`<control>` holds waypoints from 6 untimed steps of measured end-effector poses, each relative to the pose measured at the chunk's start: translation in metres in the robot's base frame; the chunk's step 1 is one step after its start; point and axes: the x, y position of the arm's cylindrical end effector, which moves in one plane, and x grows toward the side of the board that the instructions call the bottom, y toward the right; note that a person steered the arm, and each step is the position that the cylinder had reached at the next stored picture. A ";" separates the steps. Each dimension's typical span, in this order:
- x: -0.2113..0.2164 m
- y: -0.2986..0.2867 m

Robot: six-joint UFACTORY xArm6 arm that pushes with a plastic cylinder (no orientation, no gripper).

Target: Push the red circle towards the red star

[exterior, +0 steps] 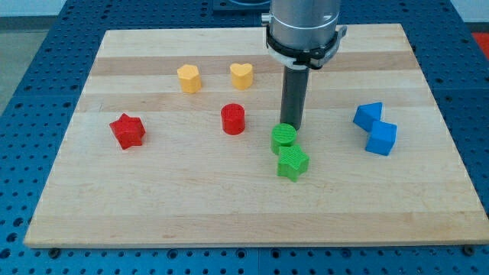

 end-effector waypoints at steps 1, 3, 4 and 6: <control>0.011 0.000; 0.000 0.001; -0.020 -0.011; -0.020 -0.027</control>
